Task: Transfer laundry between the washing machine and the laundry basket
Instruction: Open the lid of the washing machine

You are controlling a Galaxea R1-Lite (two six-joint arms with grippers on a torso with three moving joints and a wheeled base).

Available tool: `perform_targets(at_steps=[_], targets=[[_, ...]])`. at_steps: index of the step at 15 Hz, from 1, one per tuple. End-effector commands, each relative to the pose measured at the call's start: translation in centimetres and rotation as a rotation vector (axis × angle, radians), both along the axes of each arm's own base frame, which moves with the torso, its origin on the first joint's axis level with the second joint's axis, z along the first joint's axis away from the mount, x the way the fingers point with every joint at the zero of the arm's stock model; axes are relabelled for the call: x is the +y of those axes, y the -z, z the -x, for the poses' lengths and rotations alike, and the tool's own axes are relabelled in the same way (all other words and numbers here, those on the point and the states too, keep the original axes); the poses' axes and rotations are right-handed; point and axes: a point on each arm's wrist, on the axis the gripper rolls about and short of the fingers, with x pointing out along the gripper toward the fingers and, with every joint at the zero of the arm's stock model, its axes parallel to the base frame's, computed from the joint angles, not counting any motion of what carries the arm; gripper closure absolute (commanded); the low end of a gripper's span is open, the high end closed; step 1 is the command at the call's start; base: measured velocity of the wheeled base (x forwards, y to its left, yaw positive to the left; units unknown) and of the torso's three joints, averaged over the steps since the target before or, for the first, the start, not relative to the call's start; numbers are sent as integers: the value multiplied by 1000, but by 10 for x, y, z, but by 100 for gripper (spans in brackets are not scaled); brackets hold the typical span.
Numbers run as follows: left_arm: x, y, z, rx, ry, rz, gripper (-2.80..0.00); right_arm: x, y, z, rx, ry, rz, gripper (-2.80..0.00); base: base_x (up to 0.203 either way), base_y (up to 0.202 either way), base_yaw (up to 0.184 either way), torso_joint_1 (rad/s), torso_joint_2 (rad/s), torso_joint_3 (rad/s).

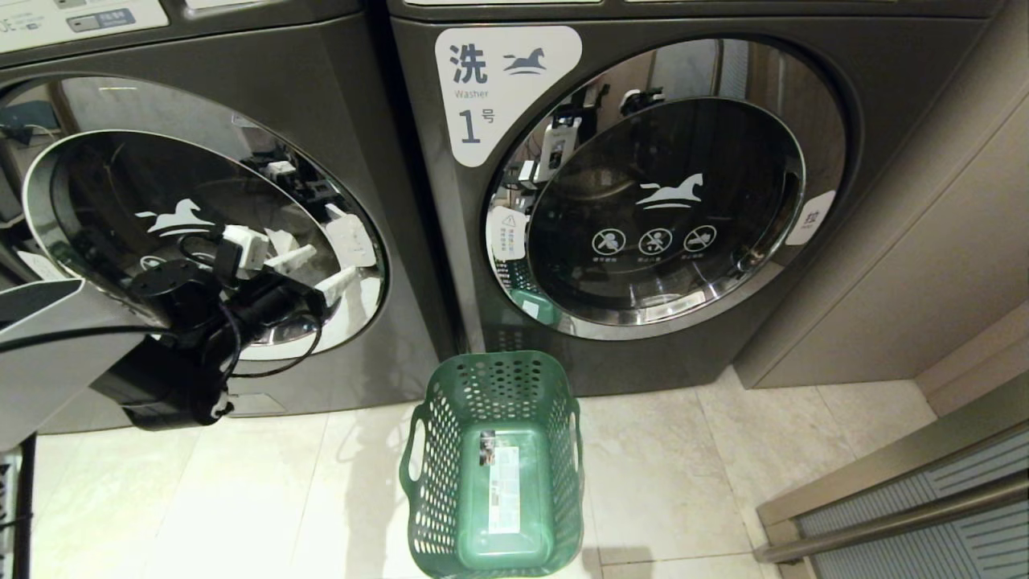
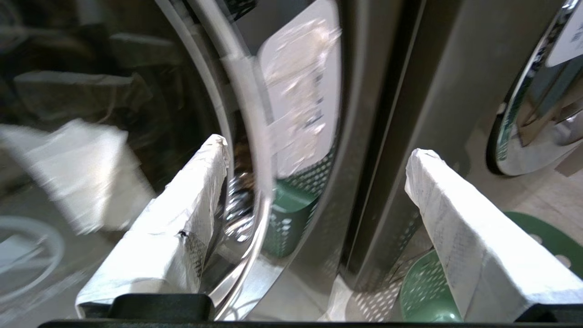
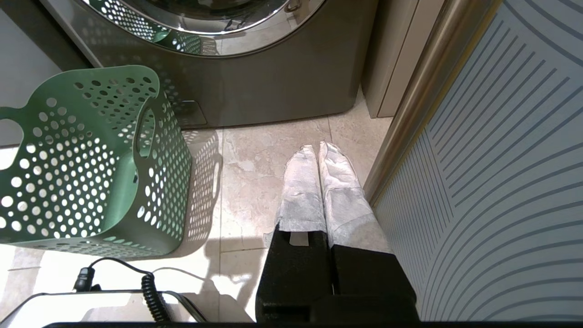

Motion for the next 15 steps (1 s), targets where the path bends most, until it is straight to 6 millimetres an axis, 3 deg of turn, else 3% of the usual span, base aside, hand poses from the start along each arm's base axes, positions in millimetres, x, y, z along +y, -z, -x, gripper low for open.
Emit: perform_targets(at_steps=[1, 7, 15], targets=[[-8, 3, -8, -14, 21, 0, -280, 0, 0, 0, 1, -1, 0, 0, 0, 0, 0, 0, 0, 0], [-9, 13, -24, -24, 27, 8, -280, 0, 0, 0, -1, -1, 0, 0, 0, 0, 0, 0, 0, 0], [-10, 10, -37, -57, 13, 27, -280, 0, 0, 0, 1, -1, 0, 0, 0, 0, 0, 0, 0, 0]])
